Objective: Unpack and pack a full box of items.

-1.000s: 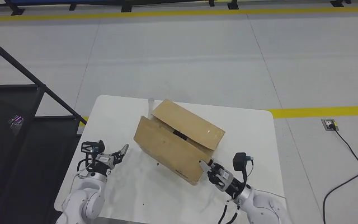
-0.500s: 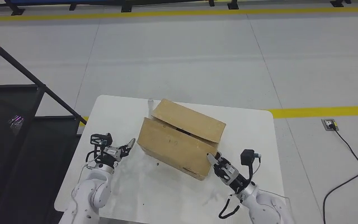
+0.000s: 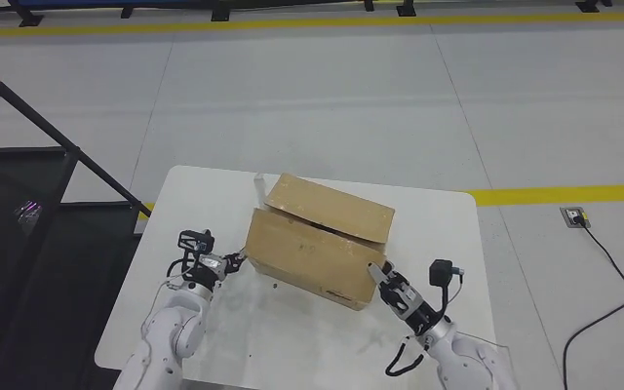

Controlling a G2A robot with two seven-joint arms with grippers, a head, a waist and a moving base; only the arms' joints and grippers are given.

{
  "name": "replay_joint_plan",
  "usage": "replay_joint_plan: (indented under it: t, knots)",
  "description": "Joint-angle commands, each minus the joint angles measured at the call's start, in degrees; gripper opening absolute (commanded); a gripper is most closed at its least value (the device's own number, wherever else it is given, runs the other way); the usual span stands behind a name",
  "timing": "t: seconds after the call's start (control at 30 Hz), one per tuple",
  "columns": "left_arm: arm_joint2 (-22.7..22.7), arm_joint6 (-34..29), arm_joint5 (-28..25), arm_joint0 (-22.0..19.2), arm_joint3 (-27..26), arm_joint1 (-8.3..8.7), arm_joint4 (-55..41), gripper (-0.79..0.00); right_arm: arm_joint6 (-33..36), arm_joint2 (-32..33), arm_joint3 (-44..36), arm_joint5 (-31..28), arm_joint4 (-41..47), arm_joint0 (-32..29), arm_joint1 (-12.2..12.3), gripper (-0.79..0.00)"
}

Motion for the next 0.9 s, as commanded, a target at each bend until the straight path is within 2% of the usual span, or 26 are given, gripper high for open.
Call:
replay_joint_plan:
  t: [0.0,0.03,0.13,0.37,0.57,0.73,0.87]
  knots:
    - [0.2,0.1,-0.2,0.1,0.1,-0.02,0.1,0.0,-0.5,0.3,-0.3,-0.3,0.0,-0.3,0.1,-0.428]
    - [0.2,0.2,-0.2,0.1,0.1,-0.03,0.1,0.0,-0.6,0.4,-0.3,-0.3,-0.1,-0.4,0.1,-0.296]
    - [0.2,0.5,-0.3,0.3,0.0,-0.04,0.0,0.0,-1.0,0.8,-0.9,-0.3,0.2,-0.8,0.1,0.0]
    - [0.0,0.9,-1.2,1.4,-1.0,0.07,0.3,0.0,-3.8,2.1,-2.8,0.4,0.6,-2.4,0.2,0.0]
    - [-0.2,1.2,-1.9,2.8,-2.5,0.2,0.9,0.0,-12.9,3.5,-4.0,-0.1,2.5,-4.6,-0.1,0.0]
    - [-0.3,1.1,-2.9,4.2,-3.9,0.32,0.8,0.0,-18.6,4.2,-4.4,-4.6,4.1,-6.1,-0.3,0.0]
    - [-0.2,0.9,-3.6,5.2,-4.9,0.42,1.6,0.0,-21.6,4.5,-3.7,-5.7,6.6,-6.4,-0.6,0.0]
